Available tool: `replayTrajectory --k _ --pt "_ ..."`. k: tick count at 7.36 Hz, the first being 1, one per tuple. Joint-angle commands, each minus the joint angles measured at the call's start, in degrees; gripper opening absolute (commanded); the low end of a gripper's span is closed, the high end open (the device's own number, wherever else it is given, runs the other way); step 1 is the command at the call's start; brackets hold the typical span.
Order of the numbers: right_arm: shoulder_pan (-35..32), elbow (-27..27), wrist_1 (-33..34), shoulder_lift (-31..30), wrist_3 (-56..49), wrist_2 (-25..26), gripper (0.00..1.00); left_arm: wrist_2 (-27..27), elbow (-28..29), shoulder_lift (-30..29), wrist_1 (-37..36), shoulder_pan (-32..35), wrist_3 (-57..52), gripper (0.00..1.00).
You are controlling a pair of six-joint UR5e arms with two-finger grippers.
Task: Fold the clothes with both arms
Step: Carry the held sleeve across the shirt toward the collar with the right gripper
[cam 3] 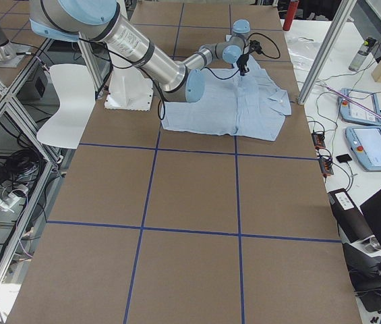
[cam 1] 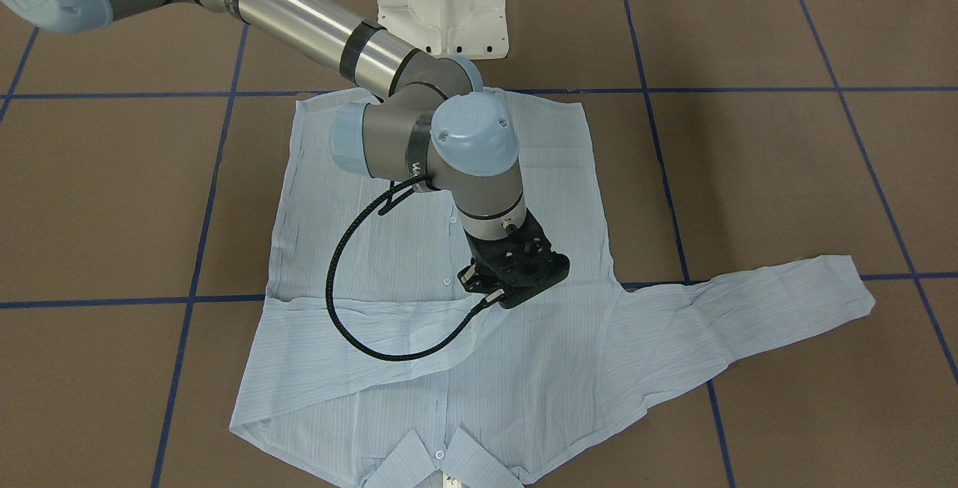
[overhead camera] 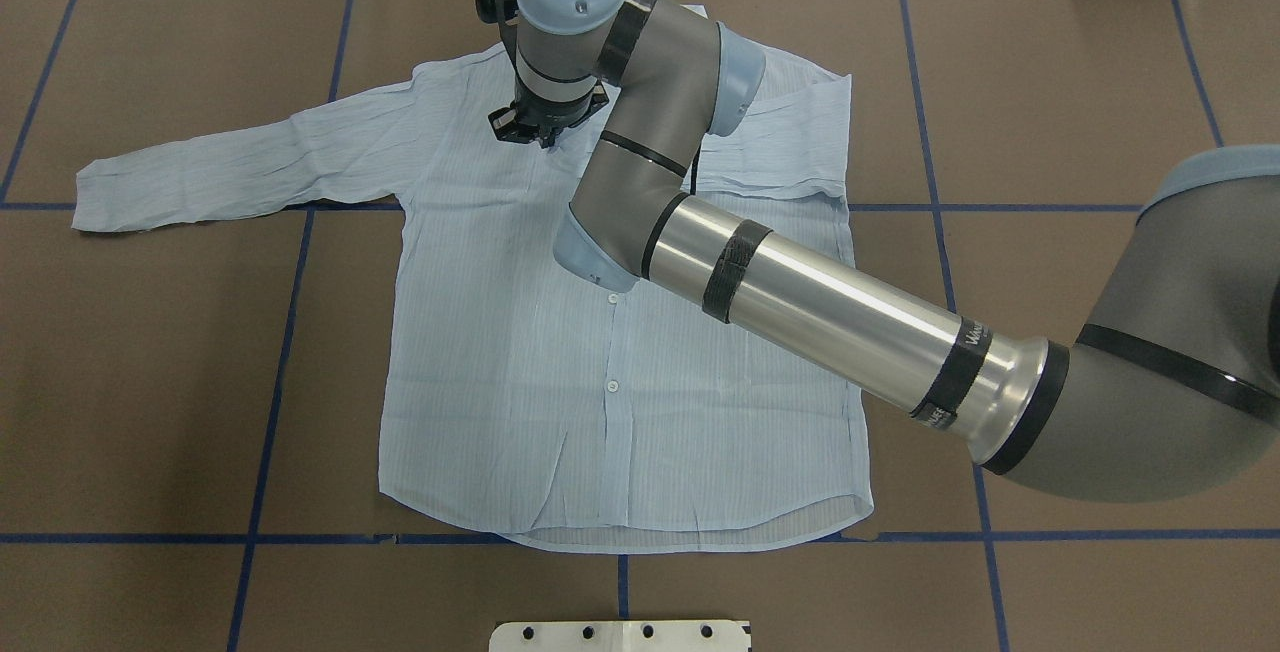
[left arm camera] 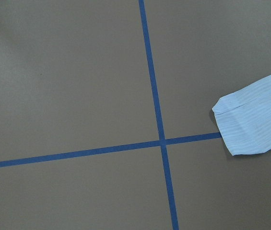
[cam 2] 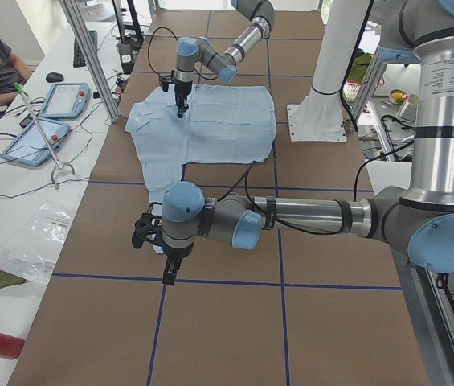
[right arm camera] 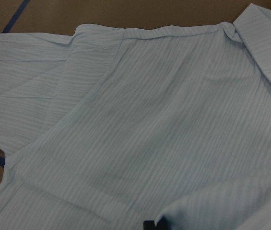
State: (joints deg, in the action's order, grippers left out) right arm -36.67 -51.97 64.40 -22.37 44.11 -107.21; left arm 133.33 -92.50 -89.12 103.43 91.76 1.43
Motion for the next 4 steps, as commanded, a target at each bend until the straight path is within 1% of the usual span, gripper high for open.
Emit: replayTrajectory --k 1,4 --pt "3.00 0.29 -4.53 -0.48 5.96 6.11 1.00 -0.09 0.04 -0.17 0.01 0.00 0.06 1.00" --pt "2.92 -0.41 -4.46 -0.30 8.34 5.87 1.00 -0.88 0.48 -0.96 0.10 0.00 0.33 1.00"
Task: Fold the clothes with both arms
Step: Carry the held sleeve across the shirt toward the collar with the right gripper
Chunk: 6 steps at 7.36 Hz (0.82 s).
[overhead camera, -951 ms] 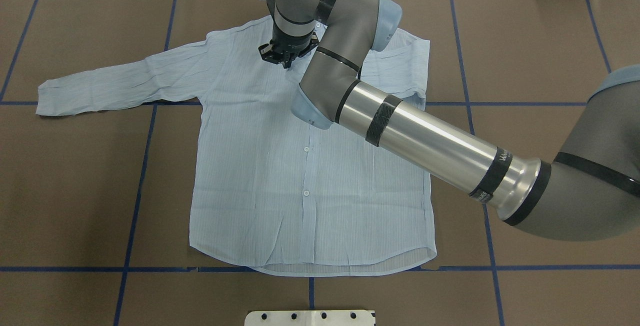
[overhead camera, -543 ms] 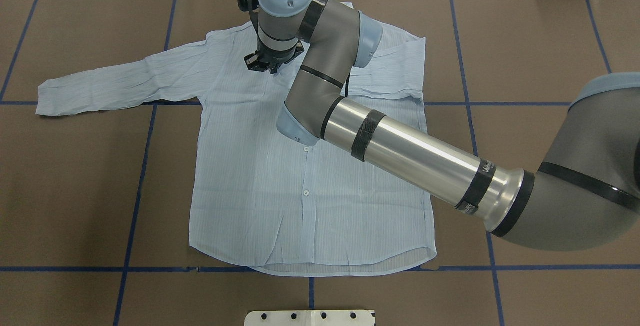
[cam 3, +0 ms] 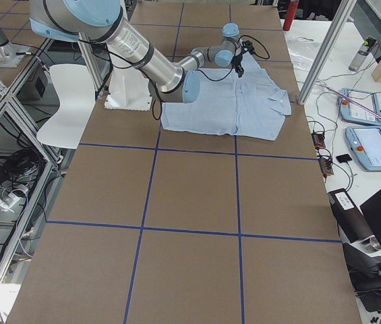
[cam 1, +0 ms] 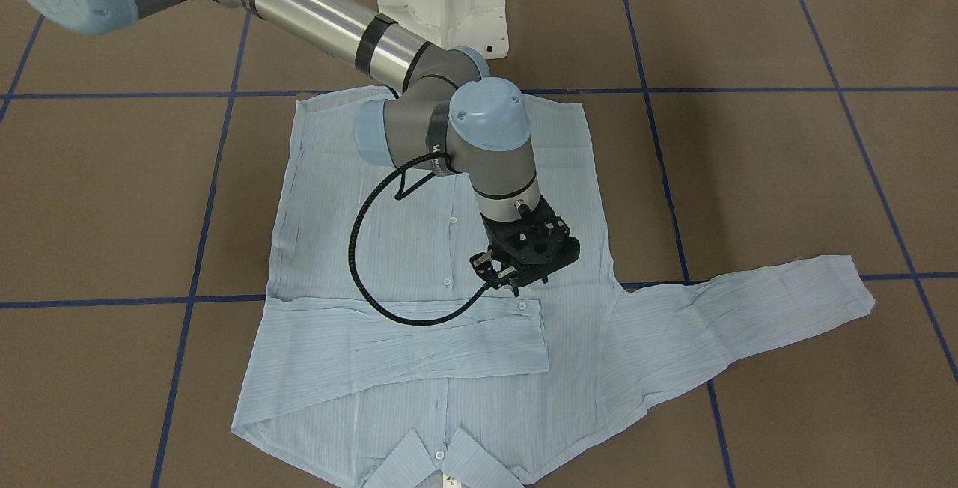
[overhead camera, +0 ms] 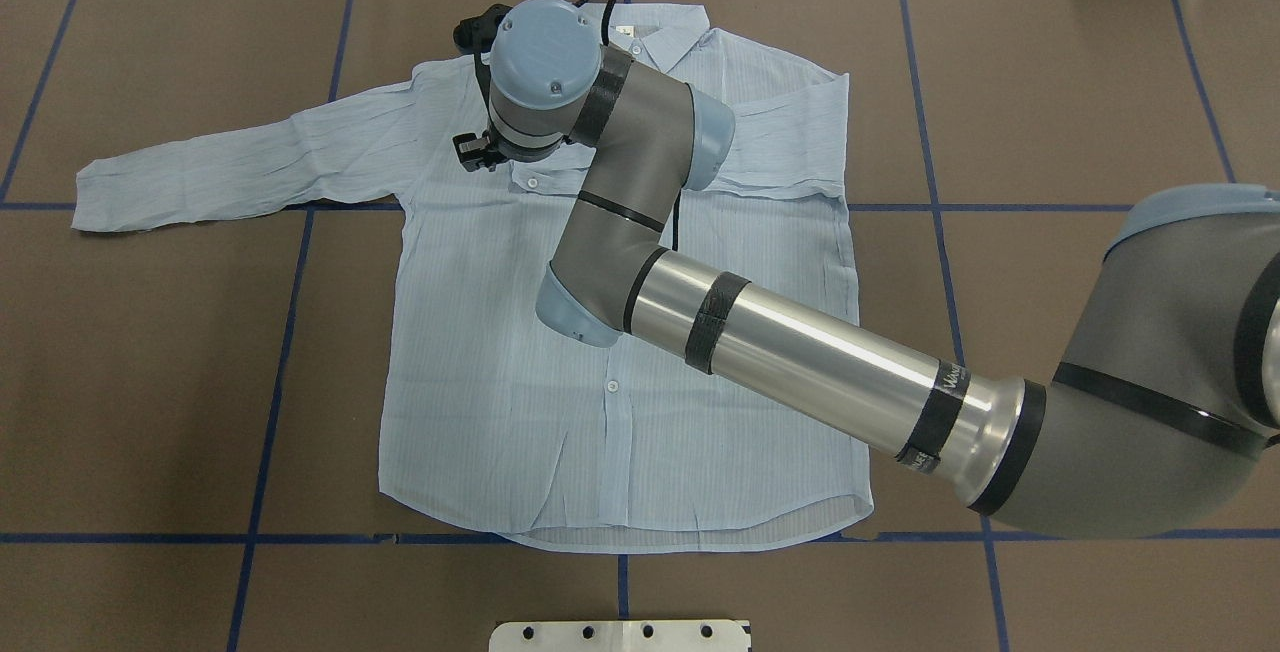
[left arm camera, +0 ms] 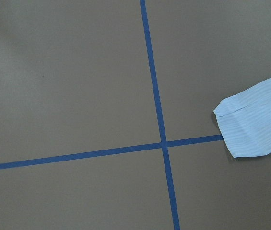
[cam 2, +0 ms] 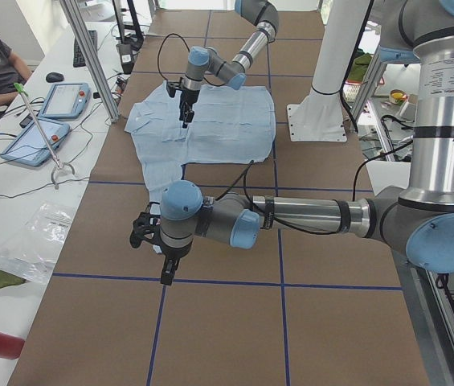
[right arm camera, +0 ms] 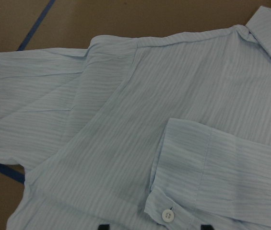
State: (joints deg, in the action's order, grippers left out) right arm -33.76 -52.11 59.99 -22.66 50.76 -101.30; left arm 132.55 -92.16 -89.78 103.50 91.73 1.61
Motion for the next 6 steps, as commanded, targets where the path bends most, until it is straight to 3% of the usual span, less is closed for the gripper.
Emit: replayTrajectory --k 1,3,6 --pt "-0.68 -2.88 2.73 -0.54 3.98 -2.74 1.00 -0.10 0.05 -0.49 0.38 -0.15 2.14 1.00" --pt "-5.41 -14.02 21.22 -2.55 3.74 -11.25 1.00 -0.28 0.13 1.00 11.65 -4.15 21.92 1.00" --pt "-12.35 -27.20 33.48 -12.55 -0.71 -15.49 1.00 -4.91 0.13 3.38 26.28 -18.02 47.87 0.99"
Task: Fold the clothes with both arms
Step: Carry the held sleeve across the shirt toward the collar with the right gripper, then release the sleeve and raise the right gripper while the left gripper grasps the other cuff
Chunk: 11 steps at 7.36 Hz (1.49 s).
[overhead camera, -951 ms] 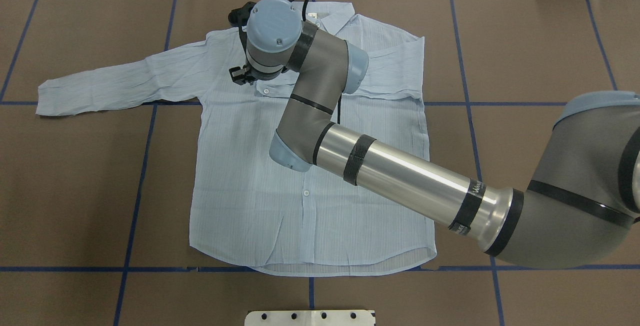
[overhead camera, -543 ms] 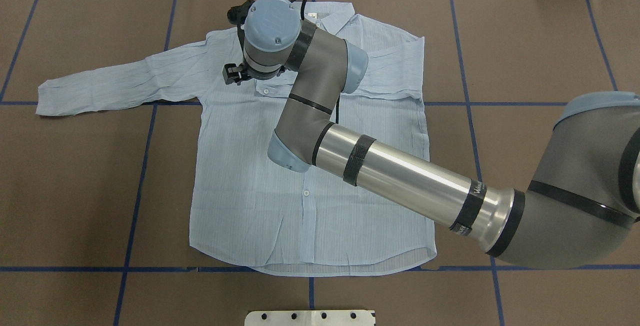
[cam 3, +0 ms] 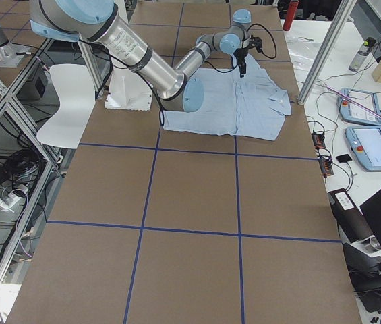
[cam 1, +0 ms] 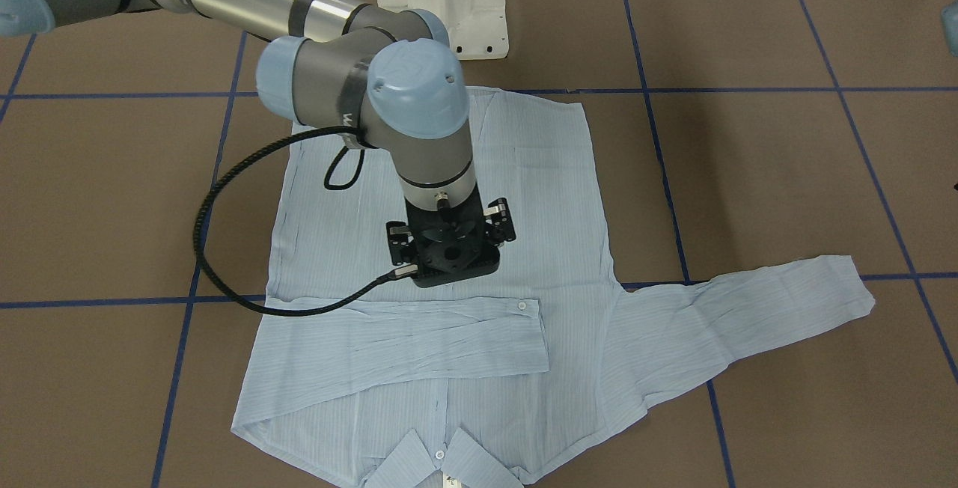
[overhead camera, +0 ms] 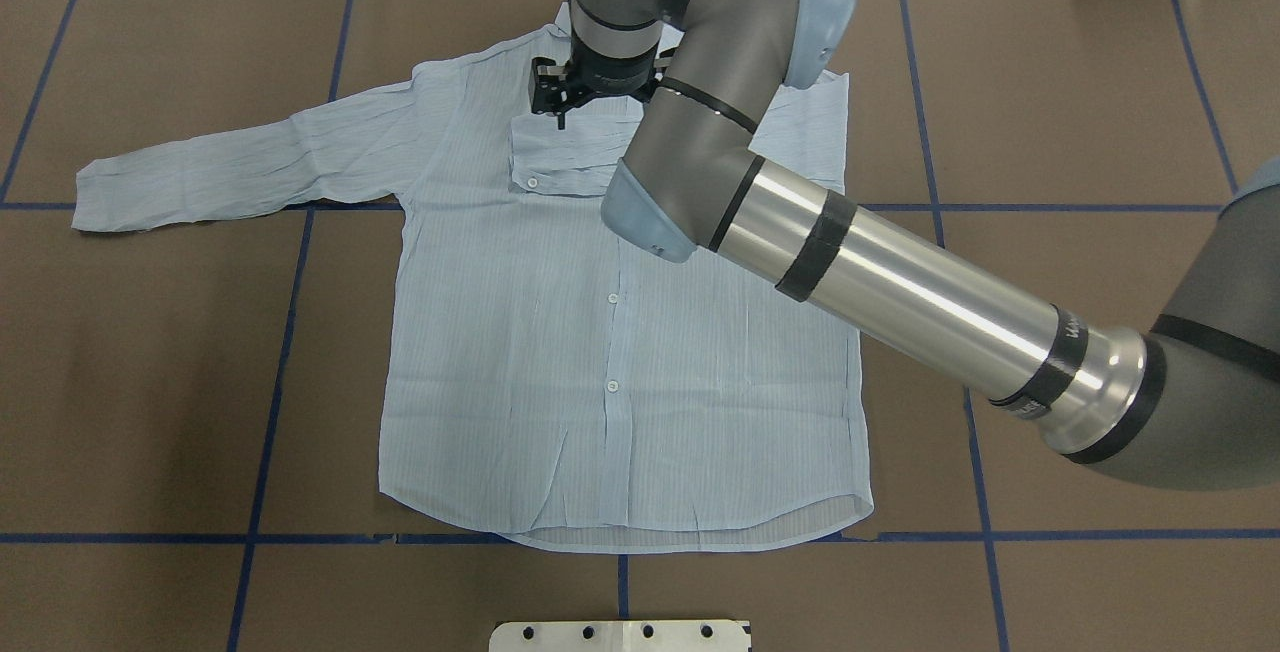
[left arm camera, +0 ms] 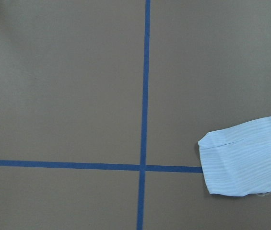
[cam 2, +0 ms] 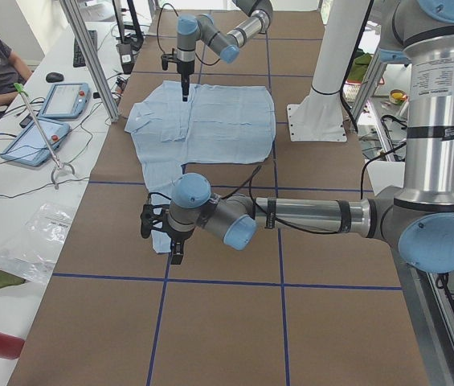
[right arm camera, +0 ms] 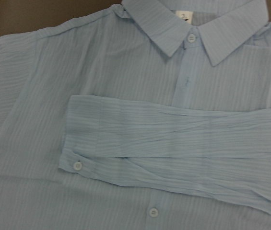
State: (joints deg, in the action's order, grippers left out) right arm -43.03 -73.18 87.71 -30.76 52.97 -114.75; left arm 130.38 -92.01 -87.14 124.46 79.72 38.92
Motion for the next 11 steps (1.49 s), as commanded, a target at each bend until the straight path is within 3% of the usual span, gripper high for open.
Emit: replayTrajectory --k 1,3,5,7,11 --pt "-5.11 -12.10 10.77 -8.83 -8.53 -2.49 1.00 -4.94 0.08 1.09 7.70 -9.72 16.39 0.99" --pt "-9.33 -20.29 16.25 -15.96 -17.07 -4.15 1.00 -13.78 1.30 1.53 11.93 -17.71 26.95 0.94" --pt "-11.89 -22.88 16.27 -20.20 -21.14 -6.01 1.00 -19.18 8.04 -0.21 17.20 -20.83 29.72 0.86" --pt "-12.16 -24.98 16.27 -22.67 -22.30 -6.10 1.00 -20.95 10.27 -1.63 17.49 -20.83 29.46 0.76" --pt "-12.07 -25.08 16.00 -23.12 -22.21 -6.10 1.00 -23.07 15.28 -6.02 17.40 -20.83 29.02 0.72"
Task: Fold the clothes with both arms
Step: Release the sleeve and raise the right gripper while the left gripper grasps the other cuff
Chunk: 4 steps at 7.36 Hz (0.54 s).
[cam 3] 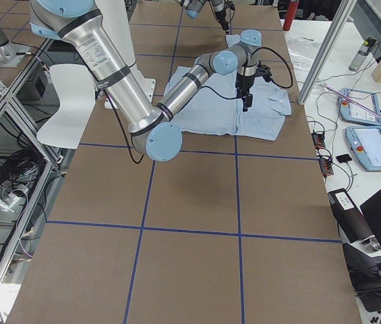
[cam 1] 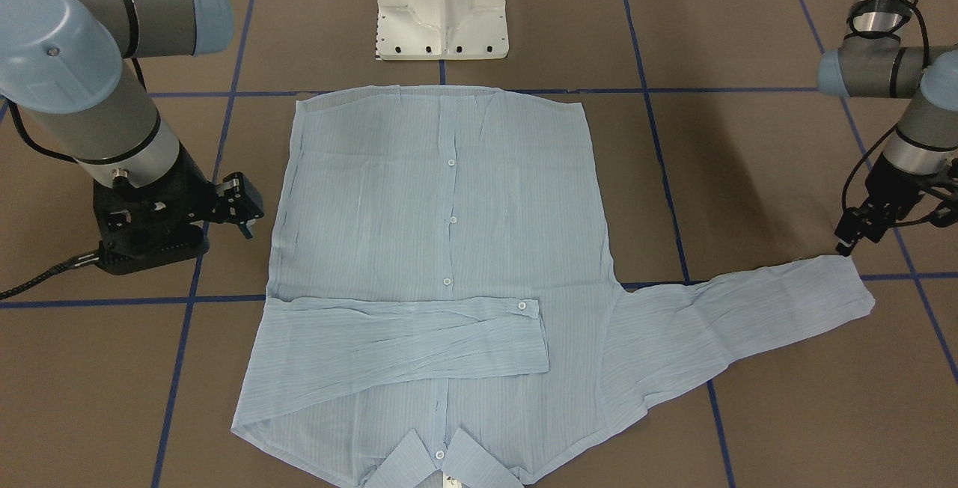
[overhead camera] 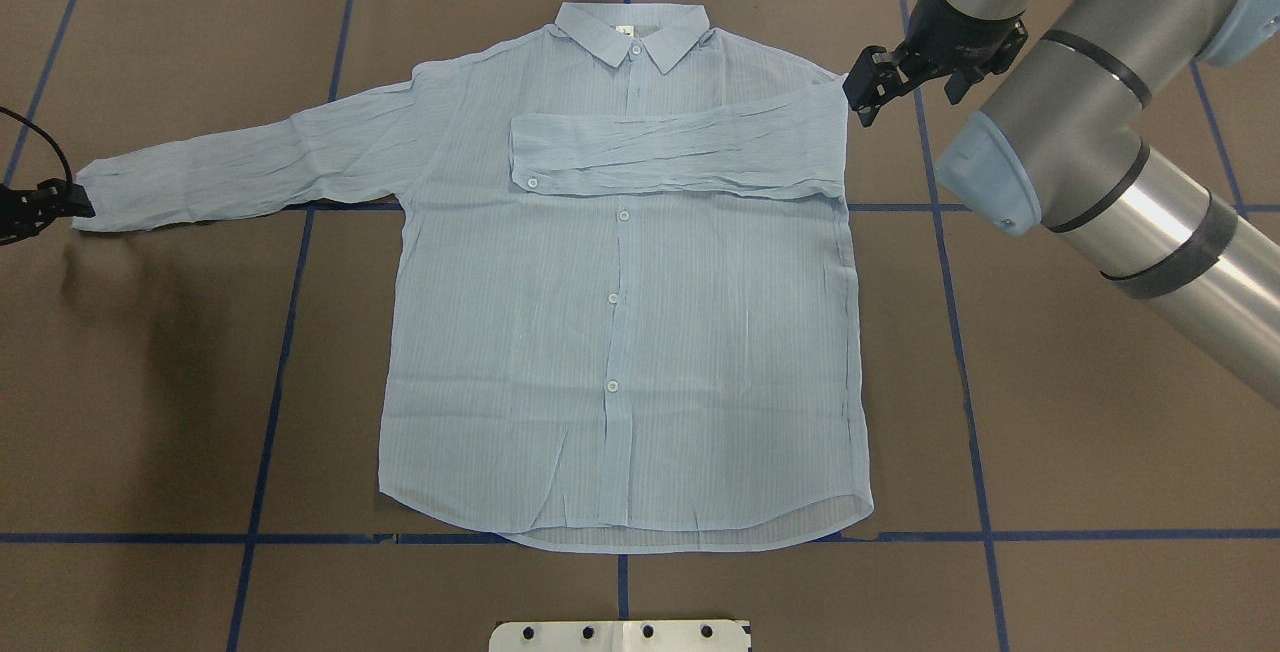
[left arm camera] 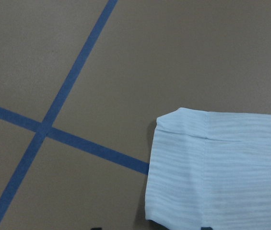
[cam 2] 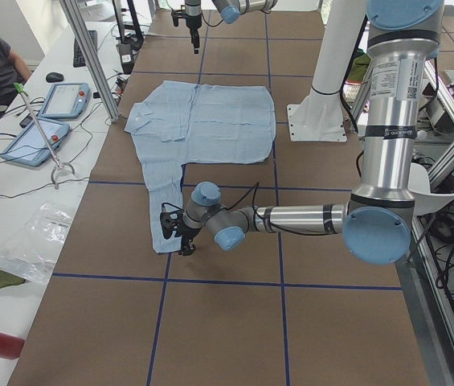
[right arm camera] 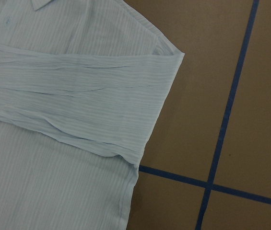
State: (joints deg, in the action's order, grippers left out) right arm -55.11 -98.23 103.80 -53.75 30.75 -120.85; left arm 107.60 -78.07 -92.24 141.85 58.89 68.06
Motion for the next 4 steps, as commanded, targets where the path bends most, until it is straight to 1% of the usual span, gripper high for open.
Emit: replayTrajectory --k 1,2,4 --pt "0.01 -0.04 -0.09 -0.13 0.02 0.00 1.00 -0.29 1.52 -0.93 0.09 0.00 -0.20 0.71" --pt "0.01 -0.04 -0.09 -0.21 0.02 0.00 1.00 -0.20 1.52 -1.02 0.09 -0.09 -0.12 0.68" --pt "0.01 -0.12 -0.26 -0.56 0.02 0.00 1.00 -0.20 2.04 -1.02 0.26 -0.09 -0.12 0.65"
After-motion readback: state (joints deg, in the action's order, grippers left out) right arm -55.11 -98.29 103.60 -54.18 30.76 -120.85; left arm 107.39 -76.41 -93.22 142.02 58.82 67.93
